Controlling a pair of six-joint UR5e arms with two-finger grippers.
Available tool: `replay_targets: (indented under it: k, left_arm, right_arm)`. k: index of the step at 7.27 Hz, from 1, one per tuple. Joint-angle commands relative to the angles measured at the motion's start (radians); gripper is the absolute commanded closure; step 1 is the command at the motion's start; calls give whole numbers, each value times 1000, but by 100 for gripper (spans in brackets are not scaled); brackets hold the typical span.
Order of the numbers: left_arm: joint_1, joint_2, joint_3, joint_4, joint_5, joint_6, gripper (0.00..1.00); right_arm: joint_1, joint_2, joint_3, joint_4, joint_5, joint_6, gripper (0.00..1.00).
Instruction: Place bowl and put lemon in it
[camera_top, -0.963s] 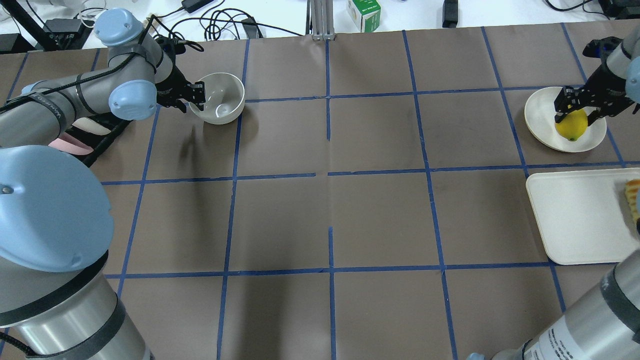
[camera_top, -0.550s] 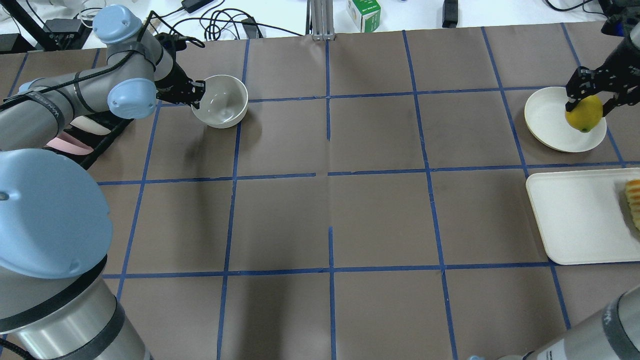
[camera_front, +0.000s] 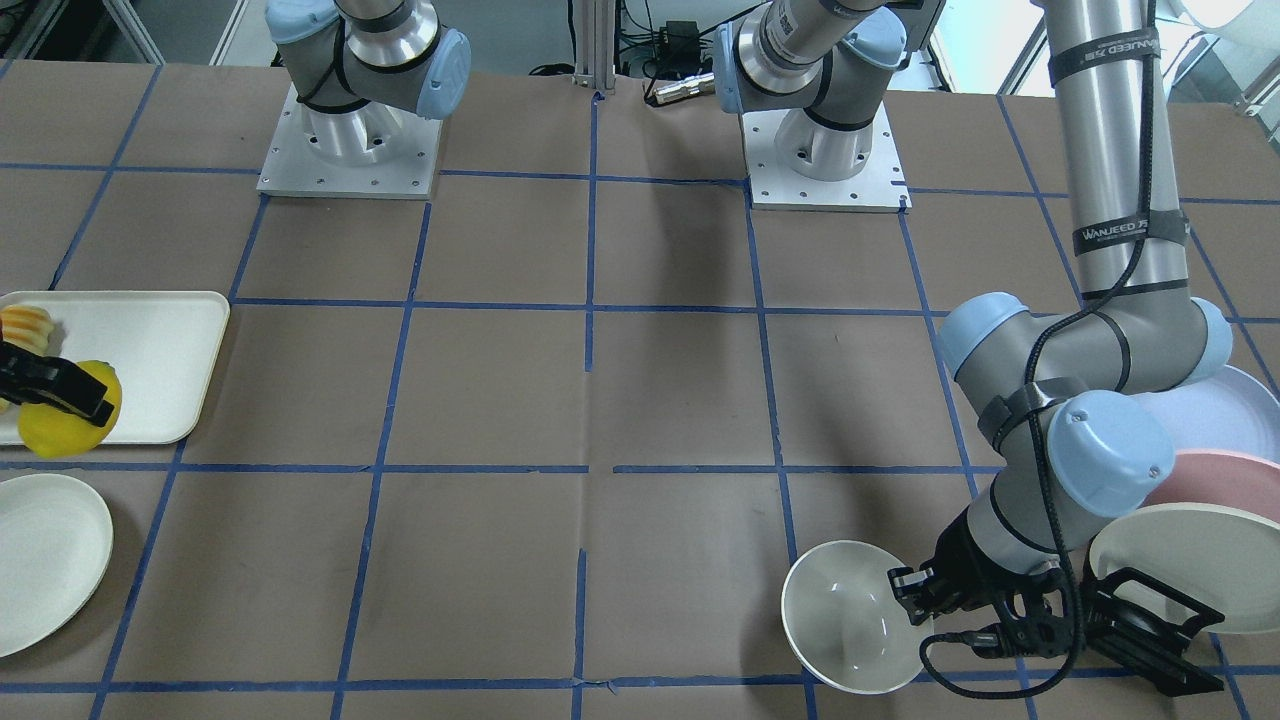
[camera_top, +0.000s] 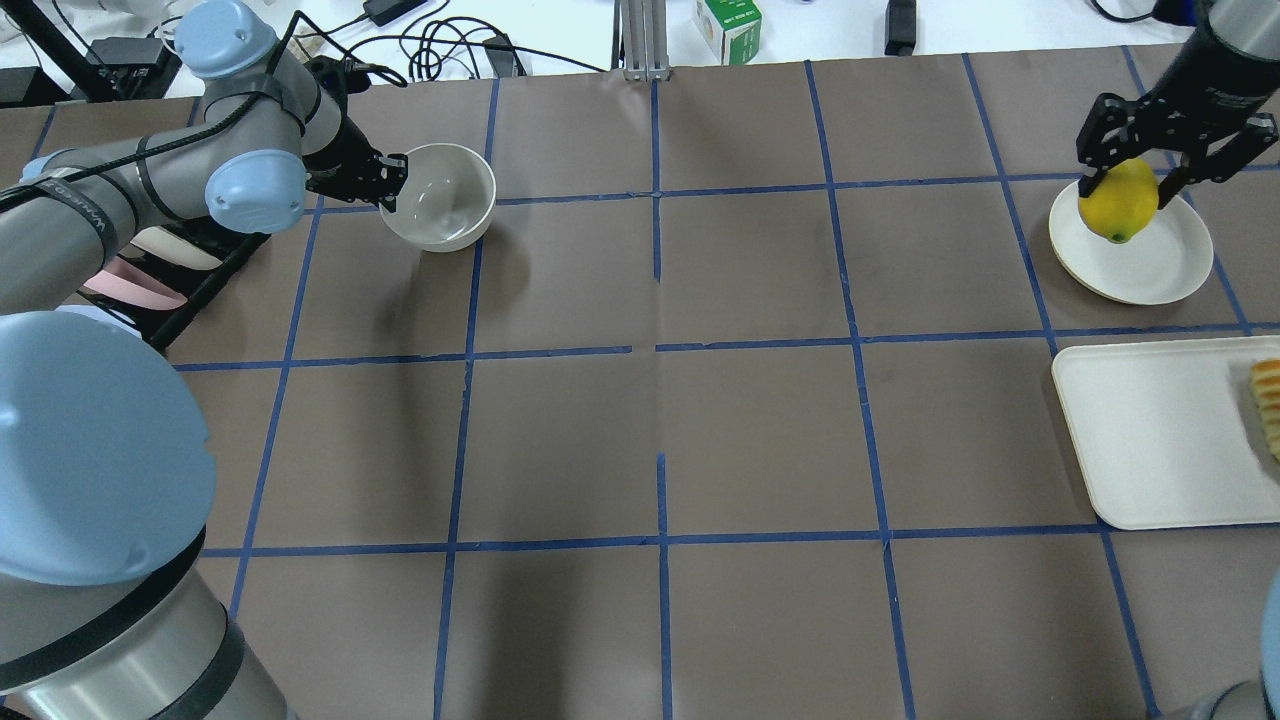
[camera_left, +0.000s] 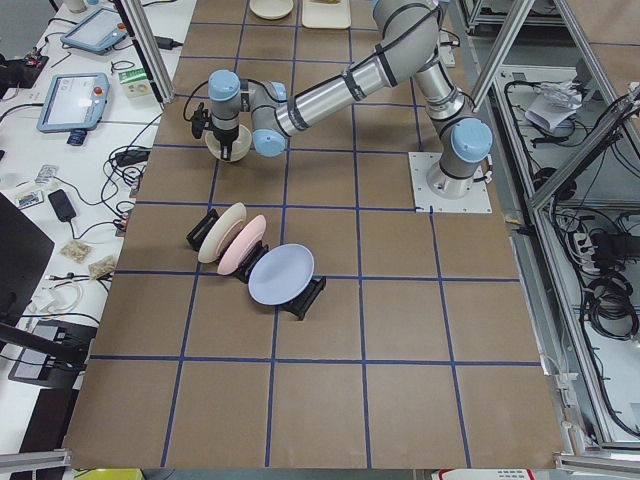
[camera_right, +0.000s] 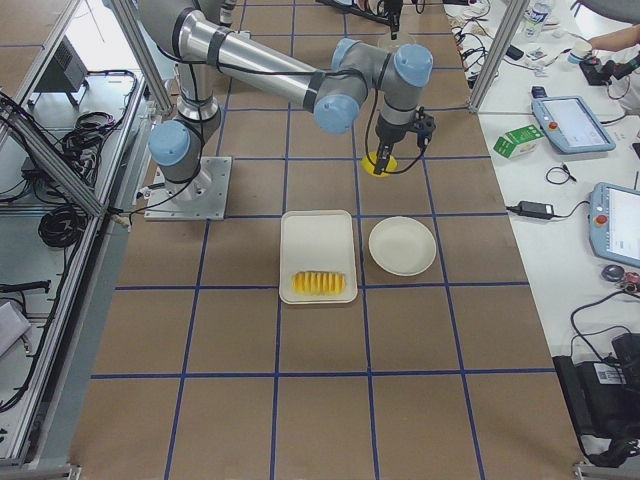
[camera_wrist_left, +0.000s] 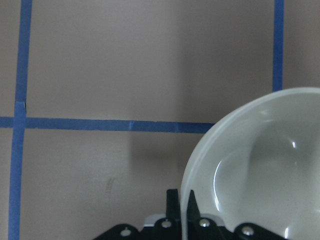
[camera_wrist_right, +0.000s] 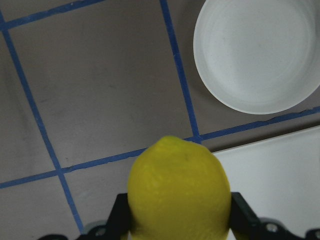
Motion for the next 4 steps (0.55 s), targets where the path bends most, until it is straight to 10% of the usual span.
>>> replay_targets:
  k: [1, 4]
  left_arm:
    - [-34, 70, -3, -110, -7, -19, 100]
    - [-218, 169, -50, -201, -8, -258, 100]
  right_arm:
    - [117, -34, -8, 6, 4, 76, 100]
    - [200, -34, -5, 6, 4, 168, 100]
